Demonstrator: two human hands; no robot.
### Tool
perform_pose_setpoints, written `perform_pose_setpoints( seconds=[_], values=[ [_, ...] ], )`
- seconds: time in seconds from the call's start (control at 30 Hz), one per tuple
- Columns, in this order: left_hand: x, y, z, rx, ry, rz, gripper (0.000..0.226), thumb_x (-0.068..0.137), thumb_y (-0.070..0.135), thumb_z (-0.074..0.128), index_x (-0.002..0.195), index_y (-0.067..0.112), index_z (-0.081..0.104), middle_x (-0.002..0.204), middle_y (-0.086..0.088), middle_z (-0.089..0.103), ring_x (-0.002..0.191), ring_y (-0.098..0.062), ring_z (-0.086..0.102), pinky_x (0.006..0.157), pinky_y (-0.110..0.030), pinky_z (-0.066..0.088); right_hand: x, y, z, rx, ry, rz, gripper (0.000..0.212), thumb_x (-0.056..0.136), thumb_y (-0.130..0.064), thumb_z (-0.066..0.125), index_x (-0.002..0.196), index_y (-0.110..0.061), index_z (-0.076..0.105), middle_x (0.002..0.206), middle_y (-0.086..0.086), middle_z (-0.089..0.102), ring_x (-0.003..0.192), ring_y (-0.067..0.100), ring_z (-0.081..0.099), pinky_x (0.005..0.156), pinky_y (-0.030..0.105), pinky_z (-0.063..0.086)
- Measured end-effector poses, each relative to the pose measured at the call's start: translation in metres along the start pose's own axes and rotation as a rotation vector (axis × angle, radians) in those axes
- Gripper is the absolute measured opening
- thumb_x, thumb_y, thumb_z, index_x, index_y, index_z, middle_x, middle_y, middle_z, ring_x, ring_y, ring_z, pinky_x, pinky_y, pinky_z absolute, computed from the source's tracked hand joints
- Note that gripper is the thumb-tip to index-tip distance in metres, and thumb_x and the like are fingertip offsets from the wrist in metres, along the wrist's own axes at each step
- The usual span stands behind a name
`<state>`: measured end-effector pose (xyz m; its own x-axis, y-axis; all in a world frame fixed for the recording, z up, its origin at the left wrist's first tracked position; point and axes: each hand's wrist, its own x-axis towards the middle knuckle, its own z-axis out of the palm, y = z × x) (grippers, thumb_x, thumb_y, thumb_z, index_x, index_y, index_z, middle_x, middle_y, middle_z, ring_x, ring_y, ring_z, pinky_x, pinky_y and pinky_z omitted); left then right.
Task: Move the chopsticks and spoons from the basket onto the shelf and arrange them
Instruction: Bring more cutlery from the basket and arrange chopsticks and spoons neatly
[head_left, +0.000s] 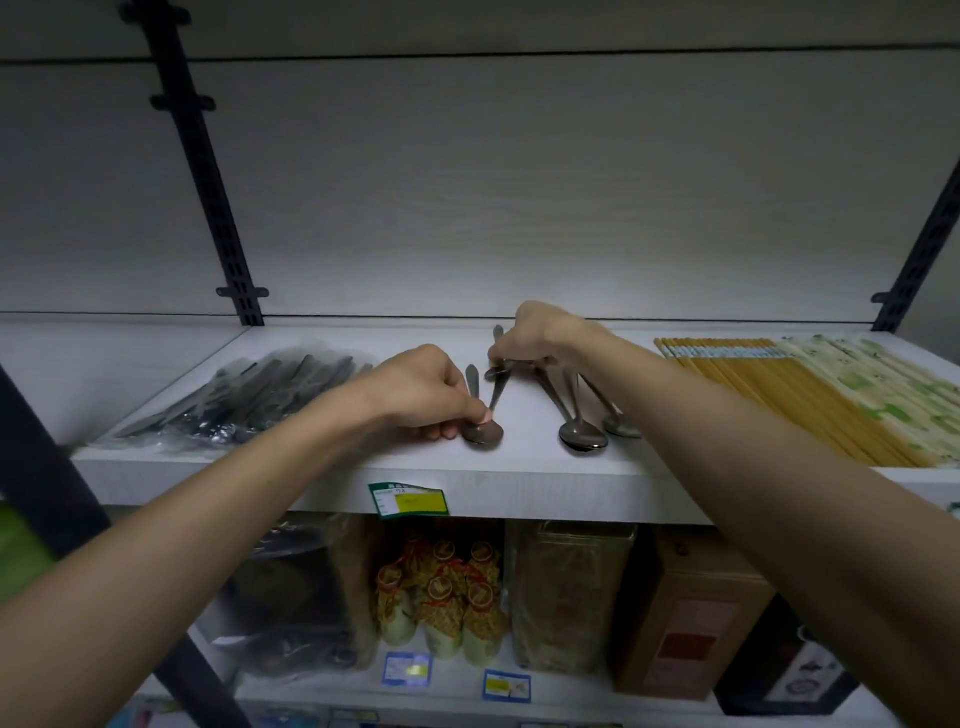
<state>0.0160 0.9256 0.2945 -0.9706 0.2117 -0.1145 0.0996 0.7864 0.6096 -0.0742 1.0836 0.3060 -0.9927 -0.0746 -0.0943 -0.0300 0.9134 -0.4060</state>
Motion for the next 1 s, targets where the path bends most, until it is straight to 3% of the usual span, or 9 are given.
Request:
perform_pose_setpoints(
  seconds=[0.2, 0.3, 0.43, 0.57, 0.67, 0.73, 0.83, 0.93, 1.0],
  values=[
    [0.002, -0.002, -0.001, -0.01, -0.031, 0.027, 0.03, 0.088, 0.034, 0.076, 0.082, 0.005, 0.075, 0.056, 0.003, 0.063, 0.049, -0.01, 0.052, 0.051, -0.022, 0.043, 0.003, 0.009, -0.006, 0.025, -0.006, 0.022, 0.021, 0.081, -0.024, 0.064, 0.064, -0.014, 0.059, 0.055, 0.004, 0.051, 0.048, 0.022, 0.042, 0.049, 0.024, 0.034],
    [0.004, -0.005, 0.001, -0.005, -0.033, 0.055, 0.029, 0.088, 0.036, 0.075, 0.077, 0.009, 0.073, 0.056, 0.002, 0.063, 0.049, -0.01, 0.051, 0.049, -0.022, 0.042, -0.005, 0.016, -0.017, 0.194, 0.059, -0.029, 0.02, 0.085, -0.024, 0.07, 0.076, -0.007, 0.073, 0.058, 0.003, 0.055, 0.048, 0.017, 0.042, 0.044, 0.023, 0.03],
    [0.005, -0.007, 0.002, -0.02, -0.036, 0.079, 0.036, 0.095, 0.039, 0.066, 0.07, 0.013, 0.07, 0.055, 0.002, 0.062, 0.045, -0.009, 0.05, 0.046, -0.021, 0.041, -0.04, 0.019, -0.024, 0.419, -0.029, -0.081, 0.024, 0.09, -0.027, 0.073, 0.096, -0.005, 0.08, 0.07, -0.003, 0.063, 0.05, 0.009, 0.038, 0.044, 0.019, 0.025],
    [0.005, -0.007, 0.001, -0.079, -0.041, 0.051, 0.035, 0.104, 0.029, 0.052, 0.08, 0.012, 0.071, 0.052, 0.003, 0.062, 0.041, -0.008, 0.051, 0.044, -0.02, 0.039, -0.07, 0.017, -0.013, 0.393, -0.04, -0.081, 0.027, 0.084, -0.027, 0.079, 0.098, -0.004, 0.079, 0.07, -0.003, 0.068, 0.049, 0.008, 0.04, 0.041, 0.018, 0.027],
    [0.003, -0.007, 0.003, -0.089, -0.023, 0.051, 0.033, 0.103, 0.022, 0.05, 0.08, 0.01, 0.07, 0.051, 0.003, 0.062, 0.042, -0.008, 0.05, 0.044, -0.02, 0.04, -0.082, 0.016, -0.001, 0.386, -0.073, -0.079, 0.029, 0.082, -0.029, 0.08, 0.096, -0.004, 0.08, 0.073, -0.002, 0.07, 0.059, 0.011, 0.045, 0.045, 0.019, 0.03],
    [0.003, -0.007, 0.004, -0.099, -0.006, 0.052, 0.03, 0.102, 0.021, 0.052, 0.081, 0.009, 0.07, 0.051, 0.002, 0.061, 0.043, -0.01, 0.05, 0.045, -0.02, 0.04, -0.089, 0.014, 0.006, 0.348, -0.076, -0.101, 0.028, 0.082, -0.03, 0.08, 0.093, -0.004, 0.08, 0.071, -0.003, 0.072, 0.053, 0.008, 0.047, 0.045, 0.017, 0.033],
    [0.003, -0.008, 0.005, -0.107, 0.007, 0.052, 0.027, 0.101, 0.021, 0.054, 0.086, 0.007, 0.071, 0.051, 0.003, 0.061, 0.042, -0.009, 0.049, 0.045, -0.021, 0.039, -0.097, 0.014, 0.008, 0.253, -0.013, -0.14, 0.025, 0.082, -0.033, 0.08, 0.085, -0.008, 0.081, 0.074, -0.002, 0.074, 0.056, 0.002, 0.053, 0.056, 0.018, 0.041],
    [0.006, -0.008, 0.005, -0.082, 0.019, 0.048, 0.03, 0.1, 0.03, 0.057, 0.082, 0.01, 0.07, 0.049, 0.004, 0.061, 0.04, -0.009, 0.049, 0.045, -0.021, 0.04, -0.106, 0.021, -0.002, 0.316, -0.091, -0.117, 0.018, 0.086, -0.029, 0.077, 0.088, -0.012, 0.081, 0.078, -0.002, 0.077, 0.051, 0.007, 0.046, 0.045, 0.02, 0.033],
    [0.006, -0.006, 0.005, -0.063, 0.018, 0.048, 0.036, 0.098, 0.041, 0.061, 0.085, 0.009, 0.072, 0.05, 0.004, 0.062, 0.041, -0.009, 0.05, 0.046, -0.021, 0.041, -0.108, 0.027, -0.01, 0.342, -0.024, -0.116, 0.018, 0.087, -0.028, 0.076, 0.088, -0.01, 0.081, 0.074, -0.002, 0.077, 0.051, 0.01, 0.045, 0.044, 0.02, 0.033]
  ],
)
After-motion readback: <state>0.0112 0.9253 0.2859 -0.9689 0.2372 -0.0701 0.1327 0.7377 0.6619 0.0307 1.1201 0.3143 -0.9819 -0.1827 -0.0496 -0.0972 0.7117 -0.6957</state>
